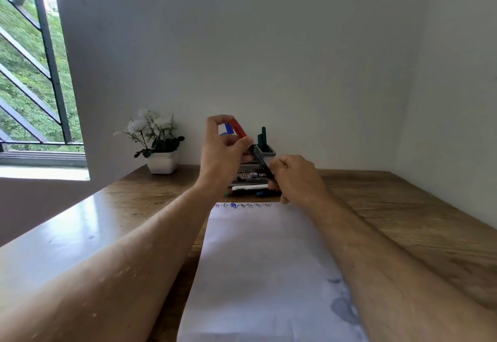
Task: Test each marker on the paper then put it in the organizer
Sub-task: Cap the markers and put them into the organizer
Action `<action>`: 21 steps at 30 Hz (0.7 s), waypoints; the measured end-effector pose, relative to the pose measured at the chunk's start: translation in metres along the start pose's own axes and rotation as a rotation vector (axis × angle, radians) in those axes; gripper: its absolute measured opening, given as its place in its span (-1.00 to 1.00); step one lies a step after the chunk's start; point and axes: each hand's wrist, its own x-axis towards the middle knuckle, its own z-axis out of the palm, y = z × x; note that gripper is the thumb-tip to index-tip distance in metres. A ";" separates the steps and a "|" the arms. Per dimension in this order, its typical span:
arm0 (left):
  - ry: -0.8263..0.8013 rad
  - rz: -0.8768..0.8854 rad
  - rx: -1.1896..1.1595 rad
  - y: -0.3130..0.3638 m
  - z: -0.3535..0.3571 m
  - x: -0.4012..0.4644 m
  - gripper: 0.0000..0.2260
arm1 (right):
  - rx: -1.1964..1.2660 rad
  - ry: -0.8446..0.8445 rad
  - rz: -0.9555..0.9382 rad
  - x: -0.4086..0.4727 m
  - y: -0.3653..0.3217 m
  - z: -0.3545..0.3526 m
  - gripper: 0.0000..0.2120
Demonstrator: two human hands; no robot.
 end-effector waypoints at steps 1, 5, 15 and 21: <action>0.020 0.052 0.064 0.002 0.001 0.004 -0.62 | -0.042 0.051 -0.026 0.001 0.004 -0.001 -0.82; 0.094 0.275 0.273 0.012 0.009 0.029 -0.60 | -0.113 0.075 -0.045 0.005 0.012 -0.006 -0.77; 0.079 0.306 0.523 -0.013 0.040 0.068 -0.65 | -0.163 0.102 -0.086 0.008 0.014 -0.007 -0.64; -0.069 0.312 0.853 -0.040 0.045 0.068 -0.68 | -0.200 0.114 -0.103 0.011 0.016 -0.005 -0.59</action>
